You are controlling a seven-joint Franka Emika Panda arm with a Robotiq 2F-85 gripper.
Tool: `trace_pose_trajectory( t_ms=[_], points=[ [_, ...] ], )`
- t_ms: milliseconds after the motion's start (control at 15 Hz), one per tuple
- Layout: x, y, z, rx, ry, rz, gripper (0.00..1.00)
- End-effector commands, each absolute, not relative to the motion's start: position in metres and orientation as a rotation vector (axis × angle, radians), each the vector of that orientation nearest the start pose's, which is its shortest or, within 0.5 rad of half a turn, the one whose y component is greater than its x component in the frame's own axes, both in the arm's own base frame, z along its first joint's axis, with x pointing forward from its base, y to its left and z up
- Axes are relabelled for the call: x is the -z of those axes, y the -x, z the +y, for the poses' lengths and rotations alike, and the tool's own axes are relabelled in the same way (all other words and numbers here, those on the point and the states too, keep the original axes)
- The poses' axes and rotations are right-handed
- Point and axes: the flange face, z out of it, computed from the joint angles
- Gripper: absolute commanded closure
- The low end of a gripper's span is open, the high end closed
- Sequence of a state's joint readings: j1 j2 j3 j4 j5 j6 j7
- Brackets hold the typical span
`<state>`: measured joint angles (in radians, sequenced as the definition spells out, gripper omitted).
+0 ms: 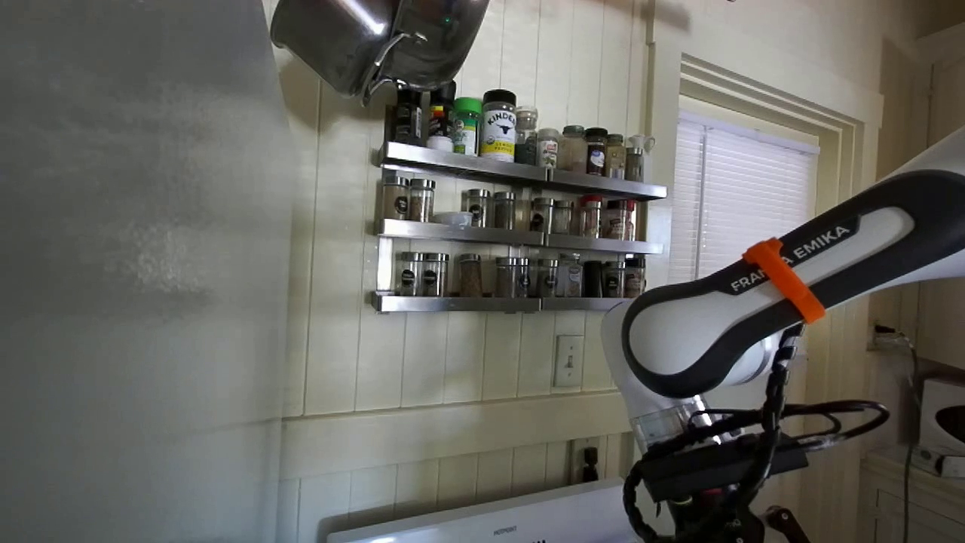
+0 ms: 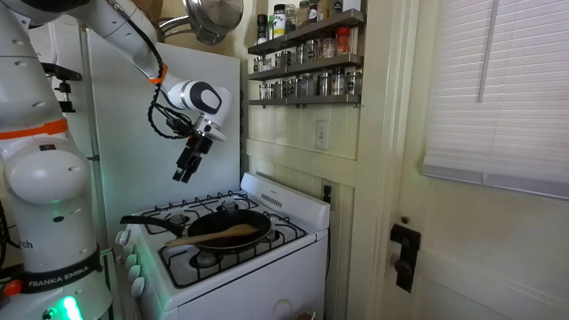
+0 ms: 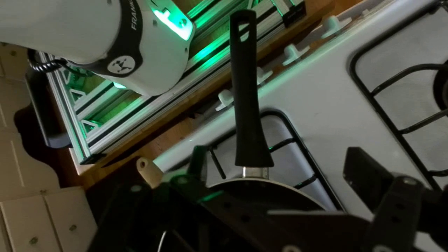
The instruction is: Move the black pan to the right
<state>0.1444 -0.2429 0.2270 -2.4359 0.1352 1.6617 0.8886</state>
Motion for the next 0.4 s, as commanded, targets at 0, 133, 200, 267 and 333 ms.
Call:
trace_pose_trajectory(
  t_ms=[0, 133, 200, 267, 333],
  points=[
    [-0.371, -0.354, 0.151, -0.825, 3.151, 0.976, 0.0],
    [-0.383, -0.352, 0.149, -0.835, 3.144, 0.999, 0.0],
    [-0.385, -0.352, 0.149, -0.834, 3.142, 1.005, 0.0],
    [-0.385, -0.352, 0.149, -0.834, 3.141, 1.008, 0.0],
    [-0.385, -0.352, 0.149, -0.835, 3.14, 1.01, 0.0]
  ],
)
